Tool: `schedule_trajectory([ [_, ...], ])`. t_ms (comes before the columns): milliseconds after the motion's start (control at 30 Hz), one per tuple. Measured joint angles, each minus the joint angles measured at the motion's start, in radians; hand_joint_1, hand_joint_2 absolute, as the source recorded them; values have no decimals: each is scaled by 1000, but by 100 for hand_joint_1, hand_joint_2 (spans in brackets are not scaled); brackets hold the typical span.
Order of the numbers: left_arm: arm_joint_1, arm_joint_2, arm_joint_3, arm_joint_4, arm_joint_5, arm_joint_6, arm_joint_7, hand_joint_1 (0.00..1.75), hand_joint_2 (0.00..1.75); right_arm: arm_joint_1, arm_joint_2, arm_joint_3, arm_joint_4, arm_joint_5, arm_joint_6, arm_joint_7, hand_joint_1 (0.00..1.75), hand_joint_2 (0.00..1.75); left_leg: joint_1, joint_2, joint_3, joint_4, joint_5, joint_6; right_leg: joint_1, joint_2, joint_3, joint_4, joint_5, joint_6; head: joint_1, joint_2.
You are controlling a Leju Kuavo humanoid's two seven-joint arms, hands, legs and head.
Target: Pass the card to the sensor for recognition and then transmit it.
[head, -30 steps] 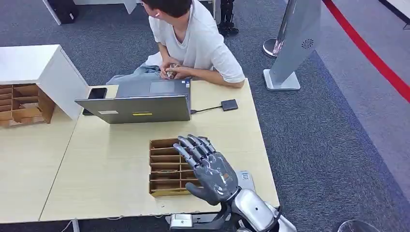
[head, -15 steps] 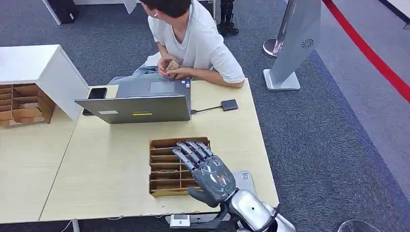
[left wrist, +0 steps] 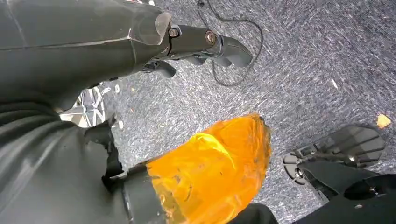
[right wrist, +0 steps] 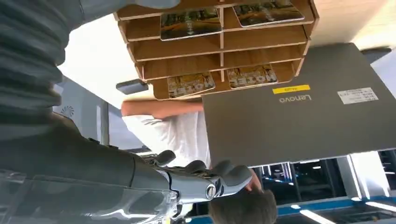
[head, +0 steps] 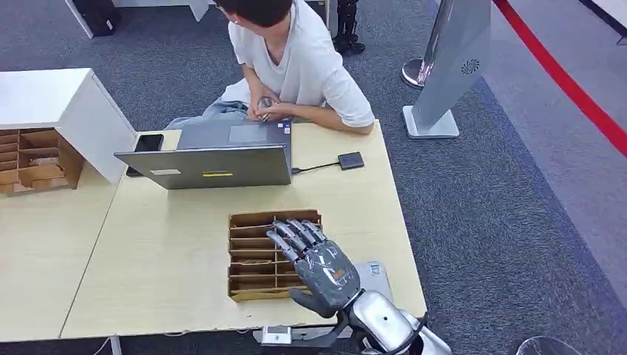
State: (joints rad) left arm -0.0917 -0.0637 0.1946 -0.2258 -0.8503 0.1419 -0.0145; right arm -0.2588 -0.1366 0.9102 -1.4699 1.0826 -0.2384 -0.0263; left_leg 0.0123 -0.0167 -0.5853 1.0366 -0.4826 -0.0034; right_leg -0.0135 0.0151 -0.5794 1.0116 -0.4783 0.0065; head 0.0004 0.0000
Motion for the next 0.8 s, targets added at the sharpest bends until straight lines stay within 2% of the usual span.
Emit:
schedule_trajectory([
  [467, -1, -3, 0, 0, -3, -2, 0, 0, 0, 0, 0, 0, 23, -3, 1, 5, 16, 175, 0, 0, 0, 0, 0, 0, 0, 0, 0, 0, 0, 0, 0, 0],
  [800, -3, -3, 0, 0, -15, -7, 0, 0, 0, -4, 3, -1, 45, -9, 18, 13, 28, 175, 0, 0, 0, 0, 0, 0, 0, 0, 0, 0, 0, 0, 0, 0],
])
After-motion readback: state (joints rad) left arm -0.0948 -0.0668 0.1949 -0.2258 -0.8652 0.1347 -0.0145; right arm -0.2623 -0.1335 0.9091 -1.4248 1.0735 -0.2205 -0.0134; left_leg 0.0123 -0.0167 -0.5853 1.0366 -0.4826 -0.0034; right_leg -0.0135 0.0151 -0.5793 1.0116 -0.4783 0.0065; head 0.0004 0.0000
